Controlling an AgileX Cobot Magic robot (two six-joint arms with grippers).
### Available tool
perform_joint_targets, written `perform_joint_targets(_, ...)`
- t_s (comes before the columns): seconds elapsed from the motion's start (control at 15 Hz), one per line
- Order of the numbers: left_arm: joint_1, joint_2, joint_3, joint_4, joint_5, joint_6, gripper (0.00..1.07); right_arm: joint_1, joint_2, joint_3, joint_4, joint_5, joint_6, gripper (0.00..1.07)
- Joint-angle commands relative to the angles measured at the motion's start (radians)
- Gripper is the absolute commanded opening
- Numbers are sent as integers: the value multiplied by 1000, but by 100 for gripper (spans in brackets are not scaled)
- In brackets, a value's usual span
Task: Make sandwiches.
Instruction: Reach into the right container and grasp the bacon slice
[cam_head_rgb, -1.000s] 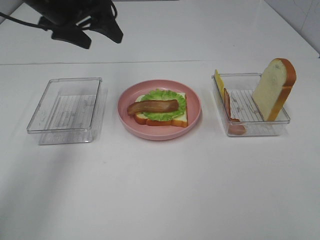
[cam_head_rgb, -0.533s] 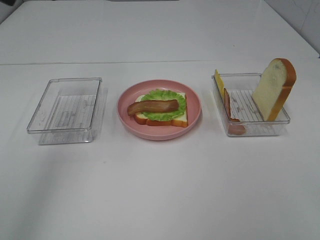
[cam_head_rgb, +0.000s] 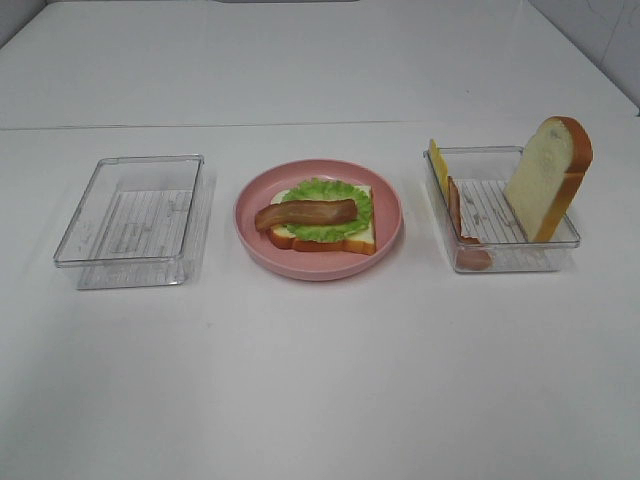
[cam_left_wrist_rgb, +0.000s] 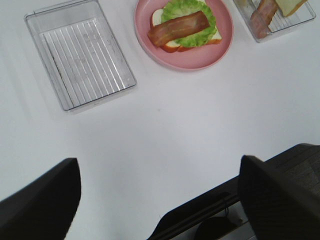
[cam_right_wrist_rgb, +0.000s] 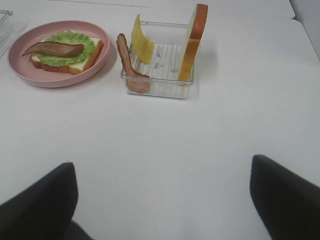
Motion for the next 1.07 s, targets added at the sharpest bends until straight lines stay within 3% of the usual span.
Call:
perform_joint_targets(0.07, -1, -141, 111, 32, 32, -2, 81, -8, -14, 1, 4, -8, -14, 88)
perform_joint_targets(0.4, -1, -474, 334, 64, -21, 76, 81, -8, -14, 1, 4, -8, -14, 88)
perform_joint_targets(0.73, -1, -760, 526, 92, -80, 77, 81, -8, -14, 1, 4, -8, -14, 88)
perform_joint_targets(0.8, -1, -912, 605, 92, -117, 77, 81, -8, -14, 1, 4, -8, -14, 88)
perform_joint_targets(1.07, -1, -1078, 686, 95, -129, 76, 81, -8, -9, 0, 4, -15, 1, 88)
